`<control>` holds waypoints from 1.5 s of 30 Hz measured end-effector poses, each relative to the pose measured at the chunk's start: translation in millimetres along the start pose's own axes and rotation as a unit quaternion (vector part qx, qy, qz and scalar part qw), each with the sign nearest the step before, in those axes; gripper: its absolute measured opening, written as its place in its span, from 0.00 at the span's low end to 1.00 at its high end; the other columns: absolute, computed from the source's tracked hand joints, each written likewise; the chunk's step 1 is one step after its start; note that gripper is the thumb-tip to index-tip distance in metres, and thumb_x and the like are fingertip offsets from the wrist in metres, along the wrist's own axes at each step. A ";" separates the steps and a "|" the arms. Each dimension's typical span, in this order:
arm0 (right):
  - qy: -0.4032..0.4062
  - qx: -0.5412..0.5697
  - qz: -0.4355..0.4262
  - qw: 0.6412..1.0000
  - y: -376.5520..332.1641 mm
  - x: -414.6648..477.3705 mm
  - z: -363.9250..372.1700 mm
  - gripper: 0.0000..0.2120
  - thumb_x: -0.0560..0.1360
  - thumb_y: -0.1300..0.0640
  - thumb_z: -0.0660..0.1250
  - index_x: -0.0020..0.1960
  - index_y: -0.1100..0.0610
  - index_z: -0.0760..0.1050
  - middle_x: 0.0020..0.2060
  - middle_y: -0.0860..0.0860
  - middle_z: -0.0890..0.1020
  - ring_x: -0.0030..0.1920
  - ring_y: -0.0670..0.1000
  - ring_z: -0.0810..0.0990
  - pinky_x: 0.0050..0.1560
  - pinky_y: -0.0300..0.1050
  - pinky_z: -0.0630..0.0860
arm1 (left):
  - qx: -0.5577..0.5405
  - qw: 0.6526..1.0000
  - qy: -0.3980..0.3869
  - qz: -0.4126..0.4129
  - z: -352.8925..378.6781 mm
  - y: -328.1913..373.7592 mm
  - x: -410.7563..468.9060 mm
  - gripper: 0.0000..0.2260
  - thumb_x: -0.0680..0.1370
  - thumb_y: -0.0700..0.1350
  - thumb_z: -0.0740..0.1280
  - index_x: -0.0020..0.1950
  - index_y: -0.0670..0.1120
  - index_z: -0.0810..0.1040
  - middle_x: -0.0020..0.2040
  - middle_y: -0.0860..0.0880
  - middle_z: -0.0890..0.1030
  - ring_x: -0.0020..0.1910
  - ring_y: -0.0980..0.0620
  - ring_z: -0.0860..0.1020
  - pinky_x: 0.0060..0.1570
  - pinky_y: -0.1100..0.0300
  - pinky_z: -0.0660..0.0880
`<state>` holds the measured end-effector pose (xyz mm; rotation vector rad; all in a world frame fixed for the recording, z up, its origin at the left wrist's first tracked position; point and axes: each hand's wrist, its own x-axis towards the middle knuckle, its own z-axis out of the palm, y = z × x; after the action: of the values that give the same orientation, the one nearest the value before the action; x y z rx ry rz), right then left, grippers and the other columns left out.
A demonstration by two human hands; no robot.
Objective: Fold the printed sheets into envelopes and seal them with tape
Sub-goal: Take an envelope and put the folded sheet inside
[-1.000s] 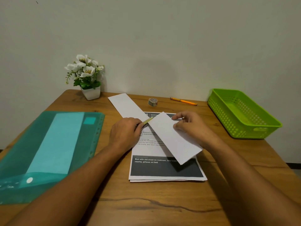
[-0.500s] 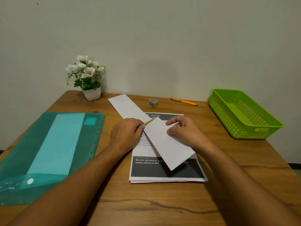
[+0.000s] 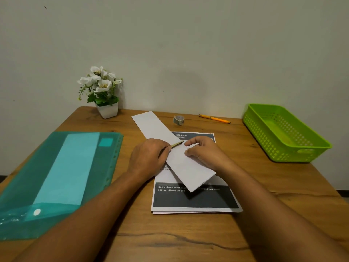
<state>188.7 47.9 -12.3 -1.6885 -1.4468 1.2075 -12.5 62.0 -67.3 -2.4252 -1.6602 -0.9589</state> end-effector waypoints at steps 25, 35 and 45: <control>-0.012 0.009 0.033 0.999 13.2 32.3 8.9 0.22 0.76 0.58 0.76 0.66 0.48 0.72 0.55 0.55 0.82 0.50 0.54 0.85 0.43 0.49 0.82 | -0.015 1.000 -0.015 0.017 -2.8 3.1 -1.0 0.12 0.83 0.52 0.65 0.59 0.49 0.85 0.51 0.51 0.86 0.48 0.53 0.80 0.42 0.60 0.74; -0.131 0.010 0.059 0.990 13.9 14.2 -15.2 0.26 0.76 0.68 0.73 0.69 0.52 0.69 0.39 0.59 0.84 0.33 0.54 0.81 0.28 0.46 0.75 | -0.014 1.000 -0.001 0.019 1.9 0.1 0.8 0.11 0.83 0.51 0.66 0.57 0.49 0.86 0.50 0.51 0.86 0.47 0.53 0.81 0.40 0.60 0.73; -0.032 0.181 0.041 0.982 8.6 27.1 18.4 0.24 0.76 0.71 0.72 0.68 0.58 0.69 0.39 0.63 0.85 0.36 0.58 0.85 0.34 0.48 0.84 | -0.029 0.999 0.008 0.032 -1.7 0.7 -0.9 0.09 0.82 0.50 0.67 0.54 0.49 0.85 0.47 0.52 0.86 0.44 0.54 0.79 0.37 0.60 0.71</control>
<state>175.4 70.1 -34.1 -1.4797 -1.1177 1.4819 -13.0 60.4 -66.2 -2.4841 -1.5621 -1.0287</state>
